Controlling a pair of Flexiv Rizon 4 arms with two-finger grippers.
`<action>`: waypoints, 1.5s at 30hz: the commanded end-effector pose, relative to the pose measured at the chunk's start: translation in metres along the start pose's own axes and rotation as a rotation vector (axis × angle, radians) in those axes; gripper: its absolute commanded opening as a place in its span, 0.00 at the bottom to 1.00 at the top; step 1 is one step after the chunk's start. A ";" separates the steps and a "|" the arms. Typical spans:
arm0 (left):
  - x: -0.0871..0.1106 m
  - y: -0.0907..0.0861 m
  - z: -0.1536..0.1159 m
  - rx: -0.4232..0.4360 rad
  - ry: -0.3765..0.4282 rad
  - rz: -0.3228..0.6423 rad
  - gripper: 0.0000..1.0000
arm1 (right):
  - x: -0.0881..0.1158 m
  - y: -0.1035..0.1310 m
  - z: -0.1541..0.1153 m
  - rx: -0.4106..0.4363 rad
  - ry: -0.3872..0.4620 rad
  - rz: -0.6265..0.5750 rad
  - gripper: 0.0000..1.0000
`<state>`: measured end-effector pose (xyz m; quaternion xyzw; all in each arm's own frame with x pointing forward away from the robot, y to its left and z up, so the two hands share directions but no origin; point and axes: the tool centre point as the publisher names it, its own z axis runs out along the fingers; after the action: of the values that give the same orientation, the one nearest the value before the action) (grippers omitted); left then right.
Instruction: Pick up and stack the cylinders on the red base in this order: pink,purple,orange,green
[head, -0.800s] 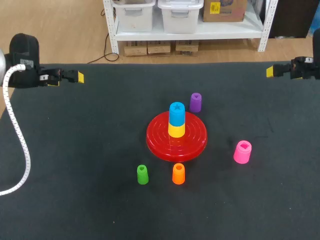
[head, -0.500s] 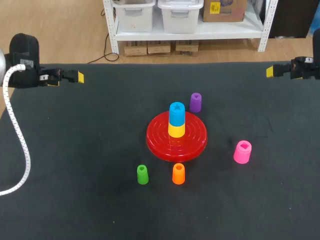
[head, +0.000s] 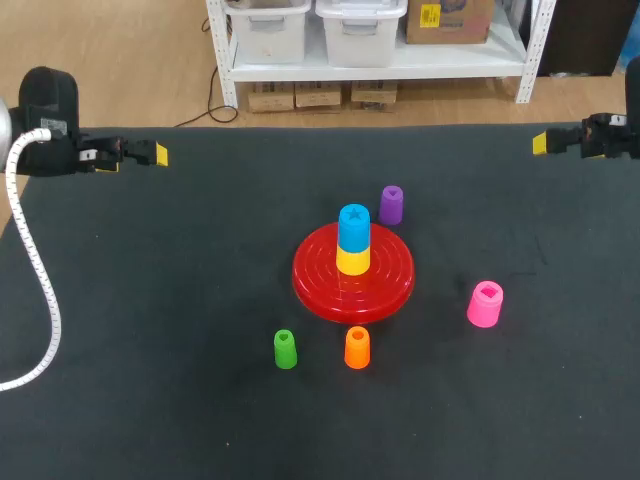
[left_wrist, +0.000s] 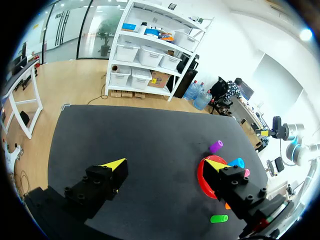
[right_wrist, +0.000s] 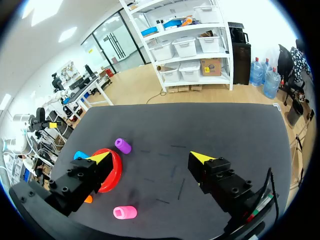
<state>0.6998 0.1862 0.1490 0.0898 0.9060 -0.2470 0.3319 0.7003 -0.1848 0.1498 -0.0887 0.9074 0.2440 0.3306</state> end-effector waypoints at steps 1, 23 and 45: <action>-0.001 -0.002 0.000 -0.008 0.005 -0.002 1.00 | 0.000 0.000 0.000 0.000 0.000 0.000 1.00; -0.001 -0.002 0.000 -0.008 0.005 -0.002 1.00 | 0.000 0.000 0.000 0.000 0.000 0.000 1.00; 0.010 -0.028 -0.020 0.094 0.085 0.327 1.00 | 0.000 0.000 0.000 0.000 0.000 0.000 1.00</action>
<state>0.6871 0.1685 0.1534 0.1536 0.9003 -0.2363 0.3316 0.7004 -0.1848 0.1497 -0.0886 0.9074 0.2440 0.3306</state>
